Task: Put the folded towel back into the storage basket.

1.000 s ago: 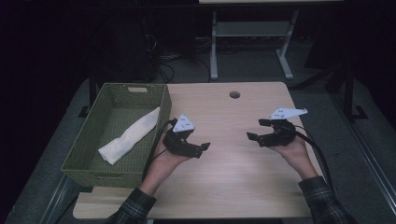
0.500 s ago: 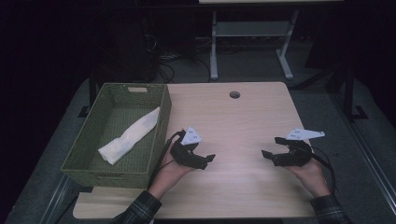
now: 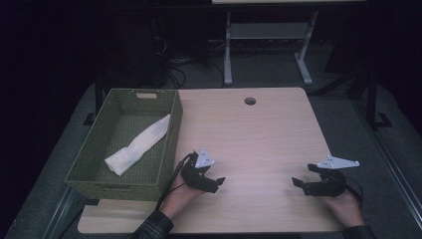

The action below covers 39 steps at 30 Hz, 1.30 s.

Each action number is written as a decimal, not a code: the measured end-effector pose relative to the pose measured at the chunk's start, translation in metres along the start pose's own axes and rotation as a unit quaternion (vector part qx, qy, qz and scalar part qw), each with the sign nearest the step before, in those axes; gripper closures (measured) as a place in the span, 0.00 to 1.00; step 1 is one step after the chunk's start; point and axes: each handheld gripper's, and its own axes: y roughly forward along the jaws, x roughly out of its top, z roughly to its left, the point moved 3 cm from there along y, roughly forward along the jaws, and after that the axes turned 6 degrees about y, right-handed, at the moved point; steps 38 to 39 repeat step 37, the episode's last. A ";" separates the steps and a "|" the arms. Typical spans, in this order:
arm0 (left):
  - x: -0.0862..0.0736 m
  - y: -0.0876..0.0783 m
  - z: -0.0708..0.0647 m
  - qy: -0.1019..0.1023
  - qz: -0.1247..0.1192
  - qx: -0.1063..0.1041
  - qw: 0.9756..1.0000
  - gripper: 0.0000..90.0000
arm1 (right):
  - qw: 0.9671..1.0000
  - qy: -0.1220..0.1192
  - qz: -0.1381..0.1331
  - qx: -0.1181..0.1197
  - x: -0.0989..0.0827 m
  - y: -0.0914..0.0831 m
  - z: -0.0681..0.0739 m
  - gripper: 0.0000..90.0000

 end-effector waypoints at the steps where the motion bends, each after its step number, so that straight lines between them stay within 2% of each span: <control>1: -0.005 0.001 0.001 -0.007 0.006 0.002 1.000 0.18 | 1.000 0.000 0.003 -0.001 -0.002 0.000 -0.001 0.16; 6: -0.014 0.002 0.002 -0.016 0.017 -0.003 1.000 0.16 | 1.000 0.003 0.013 -0.014 -0.011 -0.001 -0.002 0.16; 9: -0.018 0.004 0.000 -0.014 0.027 -0.002 1.000 0.14 | 1.000 0.004 0.020 -0.018 -0.016 0.000 -0.003 0.16; 11: -0.021 0.007 -0.003 -0.004 0.037 0.000 0.999 0.14 | 0.999 0.003 0.024 -0.022 -0.019 0.001 -0.003 0.16; 12: -0.024 0.010 -0.004 -0.009 0.037 -0.005 0.999 0.14 | 0.999 -0.004 0.027 -0.030 -0.021 0.002 -0.001 0.15; 15: -0.025 0.010 -0.003 -0.011 0.035 -0.006 0.999 0.14 | 0.999 -0.009 0.026 -0.033 -0.022 0.003 0.000 0.15; 20: -0.029 0.010 -0.005 -0.011 0.010 -0.009 1.000 0.13 | 0.999 -0.017 0.027 -0.034 -0.022 0.003 -0.001 0.14; 31: -0.030 0.008 -0.008 -0.011 0.011 -0.008 1.000 0.13 | 0.999 -0.016 0.028 -0.034 -0.022 0.004 -0.001 0.13; 39: -0.030 0.008 -0.008 -0.012 0.010 -0.008 1.000 0.13 | 0.999 -0.018 0.033 -0.031 -0.020 0.006 -0.001 0.08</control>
